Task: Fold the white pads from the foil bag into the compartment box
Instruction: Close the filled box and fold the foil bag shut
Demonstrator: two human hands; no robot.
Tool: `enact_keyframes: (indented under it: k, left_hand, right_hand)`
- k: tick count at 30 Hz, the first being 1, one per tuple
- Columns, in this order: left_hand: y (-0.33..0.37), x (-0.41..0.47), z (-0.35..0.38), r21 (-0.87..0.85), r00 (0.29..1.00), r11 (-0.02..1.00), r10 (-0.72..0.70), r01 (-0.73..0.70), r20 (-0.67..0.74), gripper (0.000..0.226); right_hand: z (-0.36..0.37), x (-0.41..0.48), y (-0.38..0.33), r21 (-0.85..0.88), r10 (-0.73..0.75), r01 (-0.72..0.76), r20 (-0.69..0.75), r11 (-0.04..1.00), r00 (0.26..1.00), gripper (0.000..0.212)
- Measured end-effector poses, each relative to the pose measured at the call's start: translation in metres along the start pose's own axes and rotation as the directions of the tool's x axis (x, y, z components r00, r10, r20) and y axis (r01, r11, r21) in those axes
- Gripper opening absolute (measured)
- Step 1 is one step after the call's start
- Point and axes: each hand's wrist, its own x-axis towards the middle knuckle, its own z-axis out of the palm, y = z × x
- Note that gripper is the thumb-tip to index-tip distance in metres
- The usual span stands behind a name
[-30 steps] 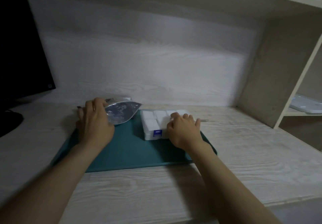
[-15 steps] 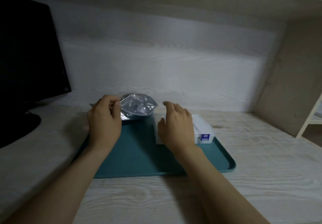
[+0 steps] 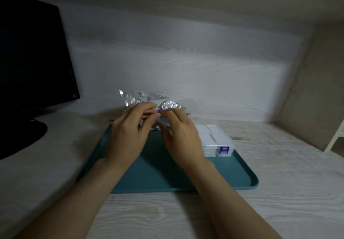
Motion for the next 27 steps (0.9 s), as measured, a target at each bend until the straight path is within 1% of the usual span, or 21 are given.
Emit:
enact_keyframes:
  k: [1, 3, 5, 6, 7, 9, 12, 14, 15, 16, 17, 19, 21, 22, 23, 25, 26, 27]
  left_hand:
    - [-0.001, 0.000, -0.001, 0.027, 1.000, 0.999, 0.022, -0.022, -0.005, 0.018]
    - [-0.006, 0.002, -0.003, 0.112, 0.999, 0.993, 0.037, -0.039, 0.025, 0.042]
    - [-0.015, 0.002, -0.005, 0.235, 0.997, 0.972, -0.009, -0.010, 0.078, 0.062]
    - [-0.020, 0.001, -0.005, 0.293, 0.994, 0.956, -0.047, 0.016, 0.100, 0.066]
    - [-0.026, -0.002, -0.004, 0.330, 0.990, 0.944, -0.075, 0.031, 0.121, 0.065]
    - [-0.032, -0.005, -0.002, 0.346, 0.985, 0.937, -0.094, 0.038, 0.146, 0.053]
    - [-0.038, -0.007, 0.000, 0.339, 0.985, 0.939, -0.112, 0.062, 0.130, 0.041]
    - [-0.041, -0.008, -0.002, 0.358, 0.978, 0.927, -0.168, 0.114, 0.126, 0.036]
    - [-0.042, -0.008, -0.003, 0.372, 0.970, 0.917, -0.206, 0.145, 0.130, 0.033]
    - [-0.042, -0.008, -0.005, 0.383, 0.963, 0.908, -0.234, 0.167, 0.135, 0.030]
    - [-0.043, -0.007, -0.005, 0.388, 0.959, 0.905, -0.247, 0.177, 0.140, 0.026]
    - [-0.041, -0.006, -0.004, 0.385, 0.954, 0.904, -0.259, 0.185, 0.151, 0.021]
    - [-0.040, -0.007, 0.001, 0.386, 0.949, 0.904, -0.266, 0.185, 0.170, 0.022]
    - [-0.039, -0.008, 0.003, 0.369, 0.946, 0.913, -0.261, 0.176, 0.194, 0.027]
    - [-0.036, -0.009, 0.005, 0.324, 0.941, 0.931, -0.249, 0.167, 0.231, 0.034]
    - [-0.026, -0.009, 0.006, 0.168, 0.924, 0.973, -0.207, 0.159, 0.321, 0.054]
    - [-0.021, -0.009, 0.006, 0.088, 0.920, 0.984, -0.175, 0.153, 0.351, 0.060]
    - [-0.017, -0.008, 0.007, 0.024, 0.919, 0.988, -0.148, 0.149, 0.365, 0.060]
  right_hand:
    - [-0.001, -0.001, 0.002, -0.013, 0.001, -0.002, -0.013, 1.000, 1.000, 0.026]
    - [-0.005, -0.002, 0.007, -0.044, -0.017, 0.016, -0.034, 0.999, 0.999, 0.022]
    - [-0.009, -0.003, 0.010, -0.050, -0.021, 0.018, -0.054, 0.999, 0.998, 0.021]
    - [-0.011, -0.004, 0.010, -0.043, -0.013, 0.010, -0.074, 0.999, 0.997, 0.020]
    - [-0.014, -0.005, 0.009, -0.036, -0.004, 0.000, -0.098, 0.999, 0.995, 0.019]
    - [-0.019, -0.007, 0.008, -0.020, 0.006, -0.009, -0.141, 1.000, 0.990, 0.020]
    - [-0.024, -0.009, 0.011, 0.010, 0.024, -0.023, -0.131, 1.000, 0.991, 0.018]
    - [-0.028, -0.012, 0.013, 0.053, 0.087, -0.081, -0.135, 0.995, 0.987, 0.032]
    - [-0.030, -0.013, 0.014, 0.084, 0.138, -0.125, -0.159, 0.989, 0.978, 0.039]
    - [-0.033, -0.013, 0.015, 0.117, 0.189, -0.169, -0.196, 0.979, 0.962, 0.039]
    - [-0.034, -0.013, 0.017, 0.141, 0.224, -0.194, -0.238, 0.971, 0.945, 0.033]
    - [-0.035, -0.013, 0.020, 0.141, 0.227, -0.192, -0.311, 0.971, 0.923, 0.022]
    - [-0.034, -0.012, 0.019, 0.070, 0.178, -0.164, -0.346, 0.984, 0.921, 0.023]
    - [-0.034, -0.013, 0.018, 0.022, 0.161, -0.163, -0.351, 0.986, 0.923, 0.023]
    - [-0.034, -0.014, 0.016, -0.024, 0.148, -0.167, -0.348, 0.986, 0.926, 0.023]
    - [-0.036, -0.016, 0.012, -0.100, 0.107, -0.145, -0.314, 0.984, 0.943, 0.024]
    - [-0.037, -0.016, 0.009, -0.120, 0.064, -0.101, -0.280, 0.988, 0.958, 0.023]
    - [-0.039, -0.016, 0.006, -0.131, 0.007, -0.039, -0.236, 0.991, 0.972, 0.020]
